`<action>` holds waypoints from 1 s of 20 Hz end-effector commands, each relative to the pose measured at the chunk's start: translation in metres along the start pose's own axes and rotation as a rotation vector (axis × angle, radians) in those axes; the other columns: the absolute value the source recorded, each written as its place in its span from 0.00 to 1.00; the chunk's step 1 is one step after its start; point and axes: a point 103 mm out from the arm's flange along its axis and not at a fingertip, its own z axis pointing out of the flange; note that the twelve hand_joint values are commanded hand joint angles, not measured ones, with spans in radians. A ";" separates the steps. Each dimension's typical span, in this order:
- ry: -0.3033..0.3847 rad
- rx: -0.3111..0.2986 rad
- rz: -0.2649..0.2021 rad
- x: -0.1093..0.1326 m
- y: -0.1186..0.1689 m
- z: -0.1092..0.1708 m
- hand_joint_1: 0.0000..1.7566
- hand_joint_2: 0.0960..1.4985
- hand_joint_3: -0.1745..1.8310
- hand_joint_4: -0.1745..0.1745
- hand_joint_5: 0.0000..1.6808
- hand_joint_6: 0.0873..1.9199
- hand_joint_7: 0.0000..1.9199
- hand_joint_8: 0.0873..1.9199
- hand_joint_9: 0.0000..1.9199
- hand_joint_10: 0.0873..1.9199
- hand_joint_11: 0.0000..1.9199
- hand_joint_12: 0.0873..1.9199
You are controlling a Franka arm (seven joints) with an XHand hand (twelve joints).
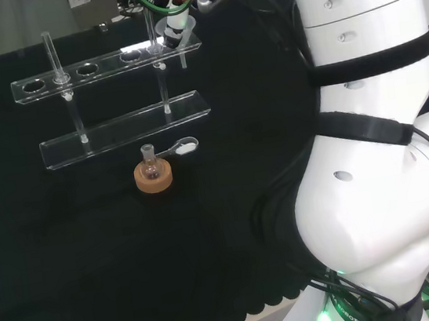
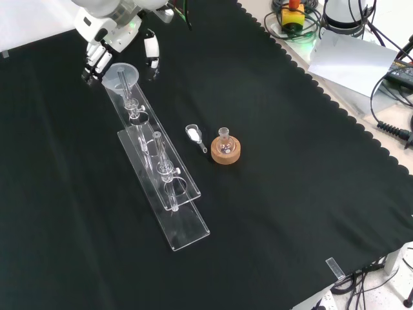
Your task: Pick up the funnel from the transparent funnel stand.
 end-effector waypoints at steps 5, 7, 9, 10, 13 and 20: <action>-0.013 -0.011 -0.002 0.000 0.003 0.002 0.38 0.42 0.31 0.49 0.07 0.00 0.00 0.14 0.11 0.41 0.23 0.72; -0.021 -0.017 0.001 0.003 0.003 0.002 0.38 0.42 0.31 0.50 0.07 0.00 0.00 0.14 0.11 0.41 0.22 0.72; -0.017 -0.006 -0.005 0.001 0.005 0.002 0.38 0.42 0.31 0.50 0.06 0.00 0.00 0.14 0.11 0.41 0.22 0.72; -0.017 -0.002 -0.006 0.000 0.007 0.003 0.38 0.42 0.31 0.50 0.06 0.00 0.00 0.14 0.11 0.41 0.22 0.72; -0.030 -0.001 -0.005 -0.001 0.010 0.002 0.38 0.42 0.32 0.51 0.06 0.00 0.00 0.14 0.11 0.41 0.22 0.72; -0.065 0.011 -0.010 0.003 0.012 0.001 0.39 0.41 0.32 0.51 0.07 0.00 0.00 0.14 0.11 0.41 0.21 0.72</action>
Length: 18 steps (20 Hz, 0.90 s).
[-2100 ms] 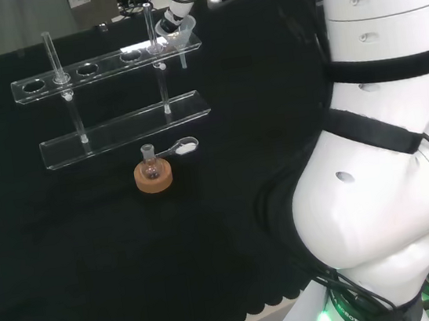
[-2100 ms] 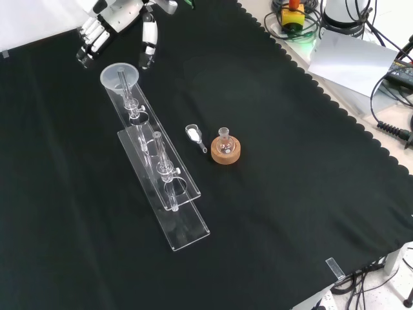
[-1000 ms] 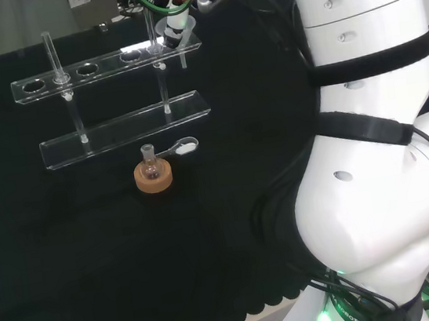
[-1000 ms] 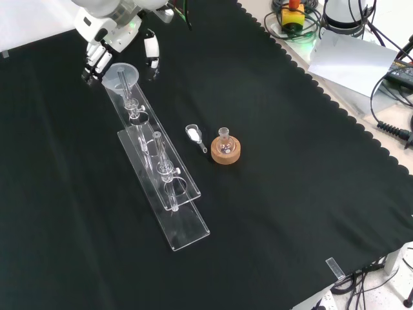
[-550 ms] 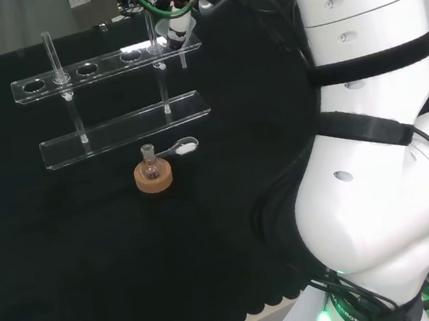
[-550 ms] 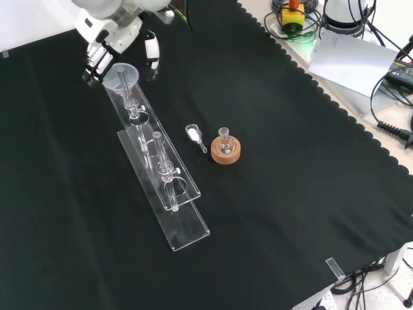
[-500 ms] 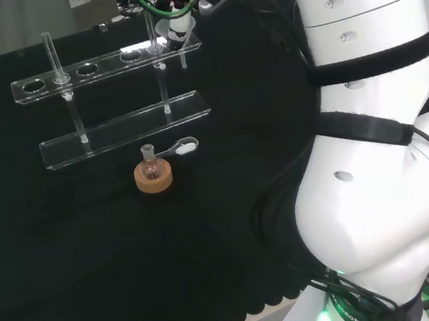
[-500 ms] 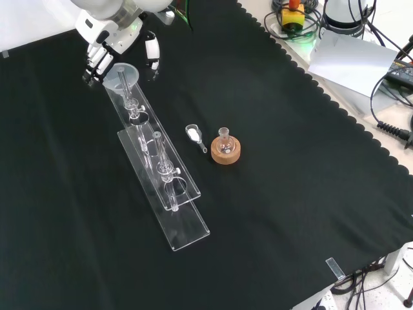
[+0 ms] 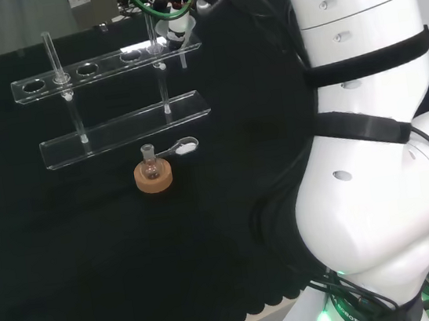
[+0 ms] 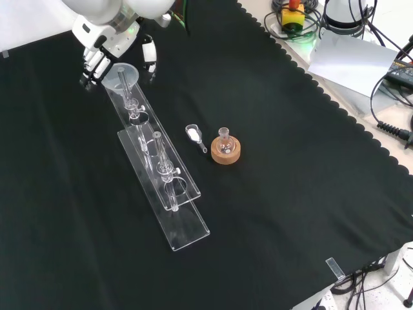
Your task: Pick up the funnel from the transparent funnel stand.
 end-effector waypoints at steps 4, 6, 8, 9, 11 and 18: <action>-0.020 0.025 -0.002 0.003 0.001 -0.002 0.40 0.41 0.33 0.52 0.08 0.00 0.00 0.15 0.12 0.41 0.21 0.72; -0.031 0.031 0.000 0.003 0.001 -0.002 0.40 0.41 0.33 0.53 0.10 0.00 0.00 0.16 0.13 0.41 0.21 0.72; -0.055 0.033 0.006 0.005 0.001 -0.003 0.40 0.40 0.34 0.55 0.12 0.00 0.00 0.16 0.14 0.40 0.21 0.72; -0.074 0.035 0.010 0.005 0.002 -0.002 0.40 0.40 0.34 0.56 0.13 0.00 0.00 0.17 0.14 0.40 0.21 0.72; -0.084 0.039 0.015 0.005 0.003 -0.002 0.40 0.40 0.34 0.58 0.15 0.00 0.00 0.17 0.15 0.39 0.21 0.72; -0.087 0.057 0.014 0.002 0.006 -0.002 0.40 0.40 0.36 0.58 0.18 0.00 0.00 0.23 0.18 0.37 0.21 0.72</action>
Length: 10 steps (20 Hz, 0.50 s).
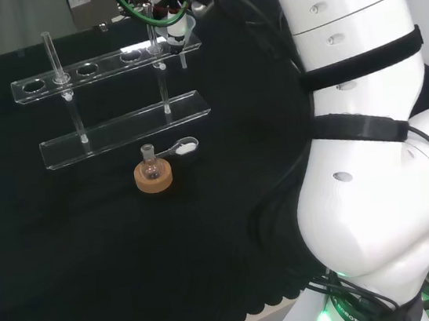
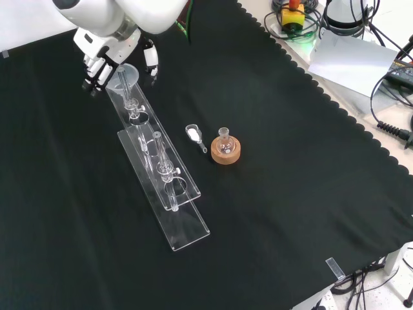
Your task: Pick up the funnel from the transparent funnel stand.
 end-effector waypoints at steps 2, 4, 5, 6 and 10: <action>-0.009 0.015 0.003 -0.003 0.002 0.001 0.40 0.41 0.36 0.59 0.19 0.00 0.00 0.25 0.19 0.35 0.21 0.72; -0.023 0.011 0.013 -0.002 0.002 0.001 0.40 0.42 0.36 0.58 0.20 0.00 0.02 0.28 0.23 0.33 0.21 0.72; -0.029 0.010 0.017 -0.003 0.002 0.001 0.40 0.42 0.36 0.58 0.21 0.00 0.04 0.29 0.26 0.31 0.21 0.72; -0.033 0.004 0.024 -0.002 0.002 0.001 0.41 0.42 0.36 0.57 0.22 0.00 0.06 0.30 0.29 0.30 0.22 0.71; -0.068 -0.055 0.045 -0.003 -0.001 -0.003 0.42 0.44 0.37 0.53 0.25 0.00 0.17 0.30 0.41 0.25 0.26 0.68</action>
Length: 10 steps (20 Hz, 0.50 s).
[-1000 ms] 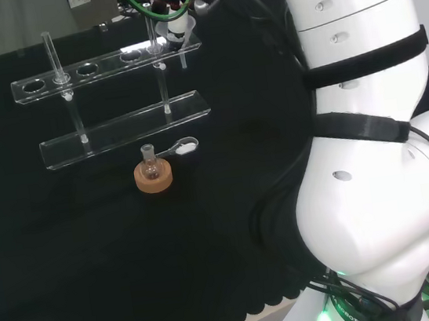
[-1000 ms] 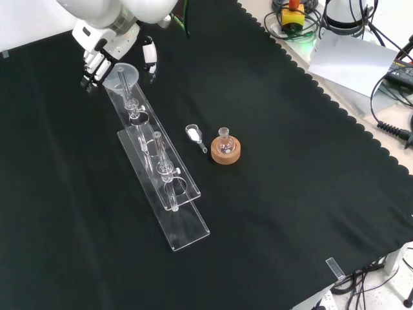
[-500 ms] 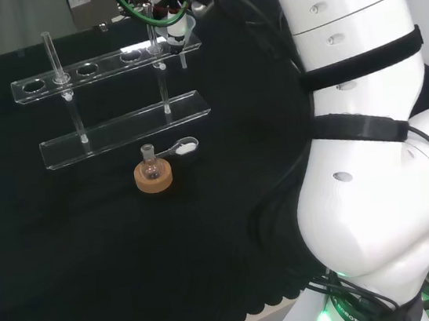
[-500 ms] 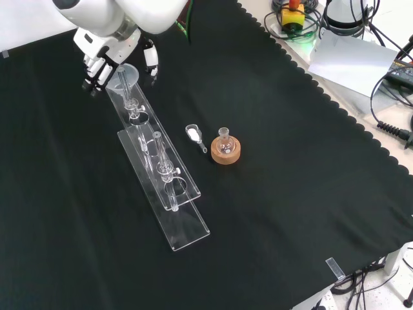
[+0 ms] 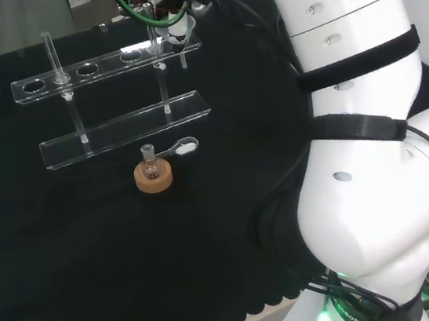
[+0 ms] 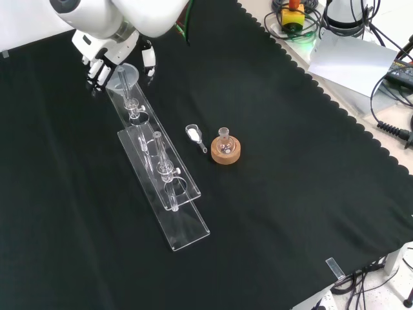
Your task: Pick up the funnel from the transparent funnel stand.
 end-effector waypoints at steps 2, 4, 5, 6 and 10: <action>-0.048 -0.096 0.034 -0.003 -0.006 -0.008 0.43 0.45 0.37 0.50 0.28 0.00 0.21 0.30 0.46 0.23 0.29 0.67; -0.042 -0.116 0.035 -0.007 -0.010 -0.014 0.43 0.46 0.37 0.49 0.29 0.00 0.24 0.30 0.49 0.22 0.30 0.66; -0.045 -0.124 0.037 -0.010 -0.013 -0.017 0.44 0.46 0.38 0.49 0.30 0.00 0.25 0.30 0.49 0.22 0.30 0.66; -0.043 -0.129 0.040 -0.014 -0.017 -0.021 0.44 0.46 0.38 0.49 0.30 0.00 0.25 0.30 0.50 0.22 0.31 0.66; -0.035 -0.127 0.064 -0.023 -0.032 -0.034 0.44 0.46 0.38 0.48 0.31 0.00 0.26 0.30 0.50 0.21 0.31 0.66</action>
